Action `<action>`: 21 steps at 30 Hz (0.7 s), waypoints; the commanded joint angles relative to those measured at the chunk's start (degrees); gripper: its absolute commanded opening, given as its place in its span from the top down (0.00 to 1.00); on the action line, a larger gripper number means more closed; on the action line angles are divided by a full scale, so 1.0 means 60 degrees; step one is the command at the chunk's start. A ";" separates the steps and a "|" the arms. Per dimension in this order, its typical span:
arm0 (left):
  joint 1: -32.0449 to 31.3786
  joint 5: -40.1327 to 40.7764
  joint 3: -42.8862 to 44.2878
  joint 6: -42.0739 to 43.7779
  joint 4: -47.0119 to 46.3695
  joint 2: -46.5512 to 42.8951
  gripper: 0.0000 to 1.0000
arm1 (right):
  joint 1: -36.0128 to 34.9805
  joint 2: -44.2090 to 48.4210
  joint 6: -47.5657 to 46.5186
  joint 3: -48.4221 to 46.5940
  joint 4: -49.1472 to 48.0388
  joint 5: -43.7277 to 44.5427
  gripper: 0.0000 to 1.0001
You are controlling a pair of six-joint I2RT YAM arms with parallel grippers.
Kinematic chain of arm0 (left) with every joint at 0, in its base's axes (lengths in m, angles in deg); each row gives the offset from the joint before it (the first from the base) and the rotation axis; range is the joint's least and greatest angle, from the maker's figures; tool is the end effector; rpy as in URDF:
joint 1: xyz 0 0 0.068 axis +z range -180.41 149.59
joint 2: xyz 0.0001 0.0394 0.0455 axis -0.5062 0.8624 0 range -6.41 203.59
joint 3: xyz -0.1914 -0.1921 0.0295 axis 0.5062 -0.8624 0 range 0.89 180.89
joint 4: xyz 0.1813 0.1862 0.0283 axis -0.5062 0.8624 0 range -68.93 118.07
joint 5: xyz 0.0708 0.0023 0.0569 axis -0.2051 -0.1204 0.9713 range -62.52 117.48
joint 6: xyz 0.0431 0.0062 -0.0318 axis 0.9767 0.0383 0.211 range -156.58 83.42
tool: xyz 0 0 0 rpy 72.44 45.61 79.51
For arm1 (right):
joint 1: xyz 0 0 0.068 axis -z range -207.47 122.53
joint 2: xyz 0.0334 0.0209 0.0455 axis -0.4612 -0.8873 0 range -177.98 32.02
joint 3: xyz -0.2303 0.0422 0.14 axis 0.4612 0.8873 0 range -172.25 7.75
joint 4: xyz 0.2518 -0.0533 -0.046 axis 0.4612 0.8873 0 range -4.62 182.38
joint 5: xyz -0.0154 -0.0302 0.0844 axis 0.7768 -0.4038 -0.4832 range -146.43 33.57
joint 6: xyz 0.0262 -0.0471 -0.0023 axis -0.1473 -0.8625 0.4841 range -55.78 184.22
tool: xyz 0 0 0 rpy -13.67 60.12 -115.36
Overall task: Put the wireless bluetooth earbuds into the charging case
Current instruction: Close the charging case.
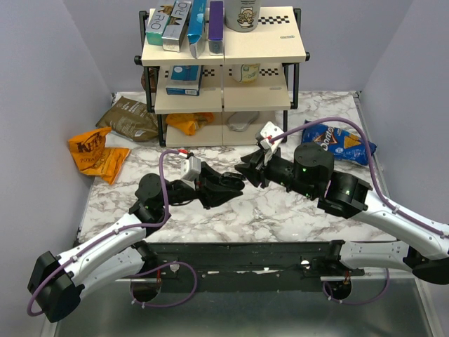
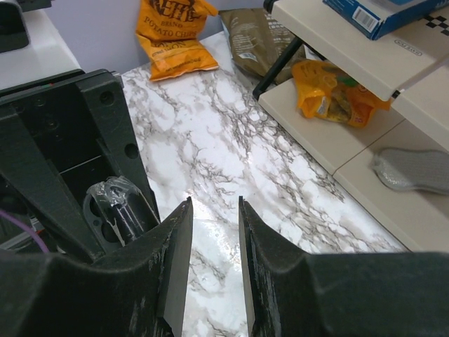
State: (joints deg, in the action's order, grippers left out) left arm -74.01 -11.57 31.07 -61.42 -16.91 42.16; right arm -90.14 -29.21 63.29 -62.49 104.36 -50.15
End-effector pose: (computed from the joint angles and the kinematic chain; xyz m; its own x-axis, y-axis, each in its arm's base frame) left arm 0.1240 -0.1490 0.3250 -0.1853 -0.2740 -0.9437 0.9780 0.0420 -0.2043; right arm 0.1105 0.2056 0.4237 -0.0660 -0.1628 -0.9845 -0.8348 0.5495 -0.0349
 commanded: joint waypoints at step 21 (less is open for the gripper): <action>-0.0029 0.3530 -0.0034 -0.0835 0.1728 0.0340 1.00 | -0.0042 0.1896 0.1356 0.2064 -0.1551 0.4531 0.56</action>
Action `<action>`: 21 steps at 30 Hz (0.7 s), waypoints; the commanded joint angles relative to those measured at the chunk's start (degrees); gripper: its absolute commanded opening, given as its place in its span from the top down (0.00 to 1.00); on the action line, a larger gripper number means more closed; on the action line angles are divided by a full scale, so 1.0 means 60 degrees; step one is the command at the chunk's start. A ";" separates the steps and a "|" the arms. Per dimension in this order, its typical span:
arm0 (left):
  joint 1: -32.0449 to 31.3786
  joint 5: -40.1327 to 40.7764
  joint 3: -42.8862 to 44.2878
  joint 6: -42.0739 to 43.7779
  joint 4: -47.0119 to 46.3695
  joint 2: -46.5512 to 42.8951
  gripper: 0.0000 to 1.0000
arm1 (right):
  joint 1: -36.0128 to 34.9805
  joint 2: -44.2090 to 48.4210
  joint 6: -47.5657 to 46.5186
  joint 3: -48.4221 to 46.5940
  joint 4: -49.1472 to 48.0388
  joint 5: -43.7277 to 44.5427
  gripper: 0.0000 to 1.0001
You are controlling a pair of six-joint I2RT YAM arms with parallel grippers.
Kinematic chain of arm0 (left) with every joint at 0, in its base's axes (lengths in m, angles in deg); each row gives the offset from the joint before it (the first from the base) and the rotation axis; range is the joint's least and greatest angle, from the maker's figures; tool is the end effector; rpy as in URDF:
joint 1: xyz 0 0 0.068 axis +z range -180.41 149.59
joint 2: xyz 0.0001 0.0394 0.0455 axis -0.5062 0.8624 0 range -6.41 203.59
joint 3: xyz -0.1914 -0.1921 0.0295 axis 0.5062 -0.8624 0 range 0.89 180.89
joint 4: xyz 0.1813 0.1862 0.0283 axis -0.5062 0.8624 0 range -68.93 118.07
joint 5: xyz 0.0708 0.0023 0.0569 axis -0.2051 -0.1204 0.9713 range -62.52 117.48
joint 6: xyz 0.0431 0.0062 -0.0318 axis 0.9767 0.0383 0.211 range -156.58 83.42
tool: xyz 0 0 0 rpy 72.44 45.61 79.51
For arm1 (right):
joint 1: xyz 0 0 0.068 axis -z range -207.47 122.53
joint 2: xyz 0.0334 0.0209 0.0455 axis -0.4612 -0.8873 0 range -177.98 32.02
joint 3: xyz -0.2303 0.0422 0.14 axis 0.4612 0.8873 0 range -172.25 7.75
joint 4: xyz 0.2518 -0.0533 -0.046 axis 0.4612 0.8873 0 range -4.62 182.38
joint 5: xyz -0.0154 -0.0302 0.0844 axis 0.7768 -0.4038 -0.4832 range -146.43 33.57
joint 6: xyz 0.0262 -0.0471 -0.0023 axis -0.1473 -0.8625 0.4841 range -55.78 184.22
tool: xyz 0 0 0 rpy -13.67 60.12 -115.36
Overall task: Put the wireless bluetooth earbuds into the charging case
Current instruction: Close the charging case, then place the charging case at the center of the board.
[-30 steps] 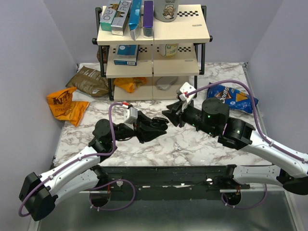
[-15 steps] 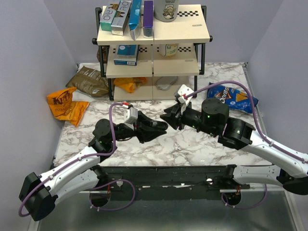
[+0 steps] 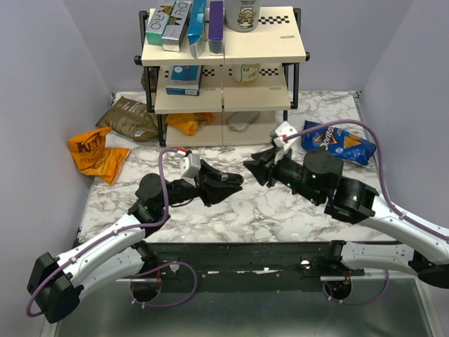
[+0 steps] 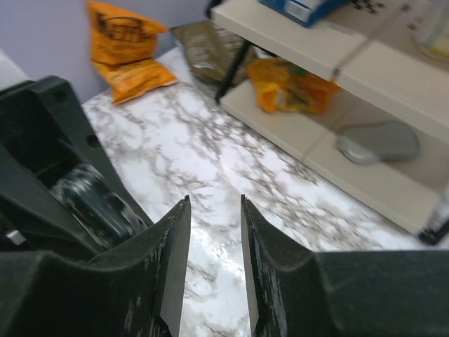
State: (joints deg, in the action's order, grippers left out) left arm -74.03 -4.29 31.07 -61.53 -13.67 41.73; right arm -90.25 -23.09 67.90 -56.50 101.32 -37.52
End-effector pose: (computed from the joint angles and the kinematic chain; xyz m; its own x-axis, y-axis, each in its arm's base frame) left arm 0.1284 -0.1482 0.3216 -0.2120 -0.2934 -0.9322 0.9507 0.1589 -0.2662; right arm 0.1055 0.1801 0.4155 -0.0987 -0.0589 -0.9934 -0.6892 0.7241 0.0255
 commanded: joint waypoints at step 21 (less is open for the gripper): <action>0.2112 0.3817 0.2602 -0.2200 0.4501 0.7311 1.00 | 0.0005 0.0968 0.1671 0.3764 -0.0885 0.2326 0.51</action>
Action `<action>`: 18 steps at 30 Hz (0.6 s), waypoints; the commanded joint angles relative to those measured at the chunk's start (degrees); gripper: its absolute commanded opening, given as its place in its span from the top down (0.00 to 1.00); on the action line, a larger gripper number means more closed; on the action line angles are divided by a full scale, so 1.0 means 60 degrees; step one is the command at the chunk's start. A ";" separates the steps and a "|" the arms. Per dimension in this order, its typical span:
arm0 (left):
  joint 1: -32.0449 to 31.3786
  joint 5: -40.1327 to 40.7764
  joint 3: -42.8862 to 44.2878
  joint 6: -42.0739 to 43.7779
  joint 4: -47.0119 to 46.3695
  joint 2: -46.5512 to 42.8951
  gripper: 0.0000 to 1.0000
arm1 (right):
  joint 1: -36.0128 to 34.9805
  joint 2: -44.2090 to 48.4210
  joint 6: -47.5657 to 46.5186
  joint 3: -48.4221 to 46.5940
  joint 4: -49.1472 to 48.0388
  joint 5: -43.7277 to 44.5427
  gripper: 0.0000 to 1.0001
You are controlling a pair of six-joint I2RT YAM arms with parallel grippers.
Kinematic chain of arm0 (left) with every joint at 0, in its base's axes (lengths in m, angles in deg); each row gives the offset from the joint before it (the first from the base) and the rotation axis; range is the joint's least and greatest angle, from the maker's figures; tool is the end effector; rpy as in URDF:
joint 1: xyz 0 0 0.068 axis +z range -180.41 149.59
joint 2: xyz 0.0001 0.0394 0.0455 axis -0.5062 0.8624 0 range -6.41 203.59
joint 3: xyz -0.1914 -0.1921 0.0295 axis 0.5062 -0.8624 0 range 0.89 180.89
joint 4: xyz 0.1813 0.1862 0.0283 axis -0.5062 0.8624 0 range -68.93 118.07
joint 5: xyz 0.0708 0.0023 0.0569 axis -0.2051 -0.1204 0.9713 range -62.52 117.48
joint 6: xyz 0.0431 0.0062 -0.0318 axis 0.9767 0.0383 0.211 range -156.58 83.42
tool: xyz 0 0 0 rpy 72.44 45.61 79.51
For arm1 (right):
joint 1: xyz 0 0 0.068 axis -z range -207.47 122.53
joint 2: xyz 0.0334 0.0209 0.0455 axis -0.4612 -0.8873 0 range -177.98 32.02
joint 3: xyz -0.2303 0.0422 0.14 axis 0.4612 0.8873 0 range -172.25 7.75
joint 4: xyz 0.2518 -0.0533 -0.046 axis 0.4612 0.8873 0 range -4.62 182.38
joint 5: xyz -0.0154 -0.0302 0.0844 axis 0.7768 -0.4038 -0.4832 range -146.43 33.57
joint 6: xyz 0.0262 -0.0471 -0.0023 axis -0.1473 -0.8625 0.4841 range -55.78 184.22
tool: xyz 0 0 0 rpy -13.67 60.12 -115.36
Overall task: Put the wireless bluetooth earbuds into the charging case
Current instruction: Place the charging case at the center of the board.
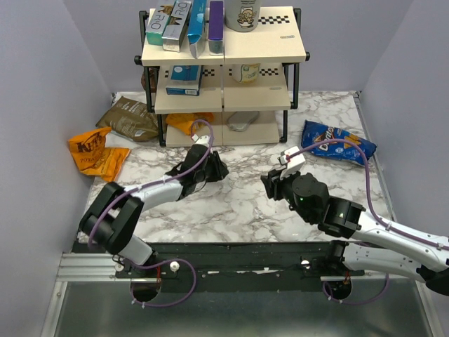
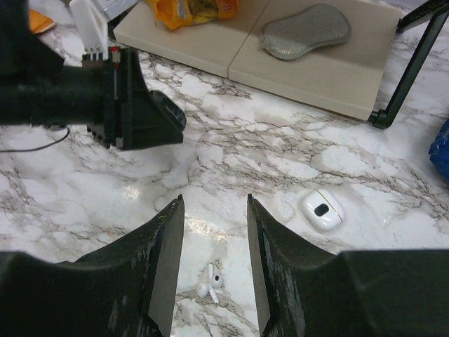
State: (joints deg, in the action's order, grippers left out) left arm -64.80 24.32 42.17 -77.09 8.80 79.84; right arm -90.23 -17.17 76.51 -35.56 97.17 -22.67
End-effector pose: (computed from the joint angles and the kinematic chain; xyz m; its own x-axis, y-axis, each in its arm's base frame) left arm 0.2553 -0.1770 0.1869 -0.7303 -0.2862 -0.6204 0.1681 0.8049 -0.5691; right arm 0.1073 0.1654 0.3165 -0.2415 -0.0825 -0.9669 -0.4559 0.8892 0.0380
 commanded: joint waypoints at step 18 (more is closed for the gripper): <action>0.1176 -0.1861 0.1676 0.1039 0.1913 0.2337 0.54 | -0.0013 0.0098 0.0295 0.0348 -0.0266 -0.0338 0.50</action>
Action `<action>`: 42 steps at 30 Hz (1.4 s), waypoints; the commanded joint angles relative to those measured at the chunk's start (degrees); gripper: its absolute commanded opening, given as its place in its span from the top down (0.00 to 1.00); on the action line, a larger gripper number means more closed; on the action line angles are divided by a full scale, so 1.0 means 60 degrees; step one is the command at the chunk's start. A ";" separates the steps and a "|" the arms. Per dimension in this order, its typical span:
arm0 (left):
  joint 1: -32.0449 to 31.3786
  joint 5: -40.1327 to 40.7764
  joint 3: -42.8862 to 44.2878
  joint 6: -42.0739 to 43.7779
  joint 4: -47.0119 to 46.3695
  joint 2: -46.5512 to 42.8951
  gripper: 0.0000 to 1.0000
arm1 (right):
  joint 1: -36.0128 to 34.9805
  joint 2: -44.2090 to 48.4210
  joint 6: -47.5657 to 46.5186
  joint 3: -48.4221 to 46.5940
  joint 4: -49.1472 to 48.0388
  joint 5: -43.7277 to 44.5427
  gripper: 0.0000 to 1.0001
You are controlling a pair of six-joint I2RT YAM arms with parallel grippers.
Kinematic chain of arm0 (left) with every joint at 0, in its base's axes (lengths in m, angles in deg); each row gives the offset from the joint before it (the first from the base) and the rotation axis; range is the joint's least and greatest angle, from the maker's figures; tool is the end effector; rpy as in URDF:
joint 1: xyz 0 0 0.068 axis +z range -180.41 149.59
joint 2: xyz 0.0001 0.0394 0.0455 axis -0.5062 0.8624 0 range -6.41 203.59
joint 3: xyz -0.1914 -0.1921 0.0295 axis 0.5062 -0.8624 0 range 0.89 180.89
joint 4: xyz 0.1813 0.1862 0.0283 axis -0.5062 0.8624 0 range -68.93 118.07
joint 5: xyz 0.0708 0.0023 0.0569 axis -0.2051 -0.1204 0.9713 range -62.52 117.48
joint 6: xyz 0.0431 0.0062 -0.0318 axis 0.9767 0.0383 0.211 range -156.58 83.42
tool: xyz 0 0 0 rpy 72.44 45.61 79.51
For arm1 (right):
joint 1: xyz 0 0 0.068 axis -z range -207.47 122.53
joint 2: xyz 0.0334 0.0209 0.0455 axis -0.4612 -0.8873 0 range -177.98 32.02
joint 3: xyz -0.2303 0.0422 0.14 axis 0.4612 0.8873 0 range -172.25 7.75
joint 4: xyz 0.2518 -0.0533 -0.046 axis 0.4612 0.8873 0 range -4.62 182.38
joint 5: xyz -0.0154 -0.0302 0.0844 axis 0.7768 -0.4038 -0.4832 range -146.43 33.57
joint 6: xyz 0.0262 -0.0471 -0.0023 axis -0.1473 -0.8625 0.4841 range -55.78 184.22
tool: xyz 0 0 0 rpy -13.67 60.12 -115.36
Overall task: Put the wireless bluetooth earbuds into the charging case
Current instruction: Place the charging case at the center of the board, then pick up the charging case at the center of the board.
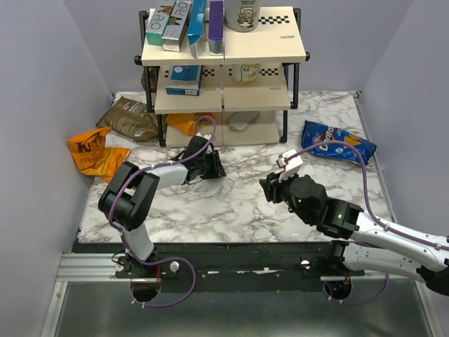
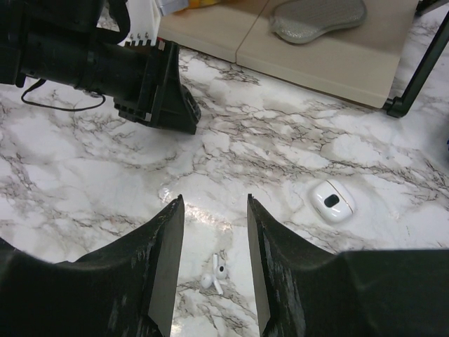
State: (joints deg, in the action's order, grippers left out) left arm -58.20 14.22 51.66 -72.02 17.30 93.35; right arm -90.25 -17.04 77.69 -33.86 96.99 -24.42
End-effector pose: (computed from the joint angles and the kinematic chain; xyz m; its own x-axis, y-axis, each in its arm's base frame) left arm 0.3034 -0.1691 0.1510 -0.8577 -0.1860 -0.4793 0.1219 0.8322 -0.5409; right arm 0.1065 0.1660 0.3067 -0.2676 -0.0883 -0.9595 -0.4757 0.8781 0.0518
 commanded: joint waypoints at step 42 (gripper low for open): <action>0.0003 0.0206 -0.4032 -0.3058 -0.1740 -0.6973 0.01 | 0.0137 -0.0702 0.2017 -0.0727 0.0934 0.1417 0.13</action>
State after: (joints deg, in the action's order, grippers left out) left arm -58.60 25.89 35.16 -87.30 24.99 55.56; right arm -89.70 -22.74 86.78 -35.80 99.35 -19.51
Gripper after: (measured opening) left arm 0.985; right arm 0.863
